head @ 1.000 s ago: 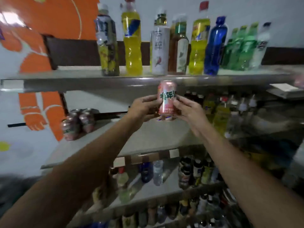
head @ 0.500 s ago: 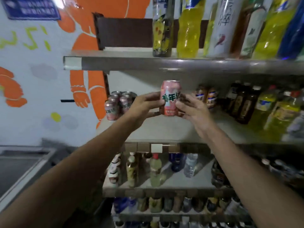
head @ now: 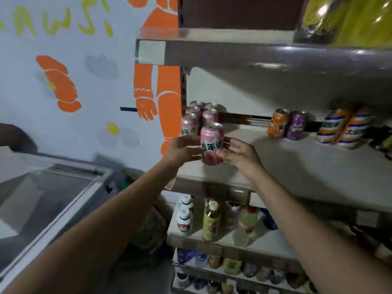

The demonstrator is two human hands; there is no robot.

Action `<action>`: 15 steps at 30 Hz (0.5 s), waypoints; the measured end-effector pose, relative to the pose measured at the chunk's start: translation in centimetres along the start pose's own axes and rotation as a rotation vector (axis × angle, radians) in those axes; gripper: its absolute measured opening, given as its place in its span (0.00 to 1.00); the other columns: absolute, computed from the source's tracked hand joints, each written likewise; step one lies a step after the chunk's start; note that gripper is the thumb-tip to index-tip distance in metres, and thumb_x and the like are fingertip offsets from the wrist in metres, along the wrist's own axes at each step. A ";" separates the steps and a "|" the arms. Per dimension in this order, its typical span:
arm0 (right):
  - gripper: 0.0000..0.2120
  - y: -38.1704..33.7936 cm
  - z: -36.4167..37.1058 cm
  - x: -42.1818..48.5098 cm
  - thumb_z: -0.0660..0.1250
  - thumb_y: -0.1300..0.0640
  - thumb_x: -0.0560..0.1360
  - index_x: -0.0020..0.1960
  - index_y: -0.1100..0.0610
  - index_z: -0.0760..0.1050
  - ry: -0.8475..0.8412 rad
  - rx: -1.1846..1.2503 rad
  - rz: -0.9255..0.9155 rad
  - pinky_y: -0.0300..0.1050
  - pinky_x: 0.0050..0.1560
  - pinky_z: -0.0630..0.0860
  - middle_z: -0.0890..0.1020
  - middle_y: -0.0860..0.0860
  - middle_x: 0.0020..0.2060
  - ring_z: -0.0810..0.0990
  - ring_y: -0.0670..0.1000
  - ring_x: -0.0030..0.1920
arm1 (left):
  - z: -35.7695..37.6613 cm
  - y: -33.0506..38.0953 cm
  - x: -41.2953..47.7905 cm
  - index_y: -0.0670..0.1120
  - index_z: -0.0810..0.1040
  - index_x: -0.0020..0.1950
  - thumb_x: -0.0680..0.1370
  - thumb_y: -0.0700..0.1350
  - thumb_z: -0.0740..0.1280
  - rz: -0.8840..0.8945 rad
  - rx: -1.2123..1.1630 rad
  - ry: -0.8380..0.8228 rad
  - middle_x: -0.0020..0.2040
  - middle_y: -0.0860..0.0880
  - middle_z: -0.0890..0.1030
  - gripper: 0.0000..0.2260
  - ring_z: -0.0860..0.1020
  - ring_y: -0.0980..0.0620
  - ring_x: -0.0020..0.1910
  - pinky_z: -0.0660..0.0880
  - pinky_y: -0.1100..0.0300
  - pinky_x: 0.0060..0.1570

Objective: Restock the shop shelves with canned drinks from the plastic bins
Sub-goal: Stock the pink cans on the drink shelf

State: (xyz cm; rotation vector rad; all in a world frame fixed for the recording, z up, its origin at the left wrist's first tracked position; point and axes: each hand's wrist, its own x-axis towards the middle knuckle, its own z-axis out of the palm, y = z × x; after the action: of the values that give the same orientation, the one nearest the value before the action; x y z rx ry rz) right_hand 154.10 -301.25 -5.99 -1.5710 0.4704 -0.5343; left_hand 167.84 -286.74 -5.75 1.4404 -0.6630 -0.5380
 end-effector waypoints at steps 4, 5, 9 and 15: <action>0.19 2.3 2.1 3.5 0.73 0.70 0.73 0.56 0.51 0.76 0.008 0.020 0.026 0.34 0.43 0.80 0.82 0.53 0.53 0.82 0.42 0.47 | -1.3 -2.0 2.8 0.40 0.77 0.48 0.76 0.24 0.65 -0.044 -0.074 0.015 0.44 0.44 0.82 0.11 0.82 0.45 0.41 0.80 0.45 0.54; 0.20 2.7 2.3 4.3 0.72 0.71 0.73 0.58 0.52 0.75 0.026 0.032 0.028 0.34 0.43 0.79 0.81 0.53 0.53 0.81 0.42 0.48 | -1.3 -2.5 3.8 0.41 0.77 0.47 0.76 0.24 0.65 -0.057 -0.079 0.023 0.43 0.45 0.82 0.12 0.81 0.45 0.41 0.80 0.45 0.54; 0.24 3.7 2.4 7.6 0.71 0.72 0.74 0.67 0.59 0.73 0.121 0.041 0.033 0.33 0.44 0.78 0.79 0.54 0.56 0.80 0.52 0.57 | -0.9 -4.0 7.4 0.41 0.78 0.48 0.75 0.26 0.68 -0.035 -0.058 0.052 0.43 0.44 0.80 0.11 0.81 0.45 0.43 0.81 0.47 0.54; 0.35 5.3 1.8 11.6 0.76 0.66 0.72 0.75 0.61 0.67 0.223 0.017 0.059 0.47 0.65 0.74 0.75 0.60 0.69 0.78 0.52 0.62 | 0.7 -5.8 10.4 0.49 0.84 0.41 0.69 0.39 0.76 0.015 0.092 0.298 0.35 0.52 0.84 0.06 0.85 0.45 0.41 0.84 0.44 0.49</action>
State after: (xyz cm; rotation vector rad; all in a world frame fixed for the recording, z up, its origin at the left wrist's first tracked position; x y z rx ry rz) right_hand 164.65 -307.02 -10.70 -1.4836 0.6773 -0.6694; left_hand 175.09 -294.93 -10.57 1.5616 -0.4648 -0.2752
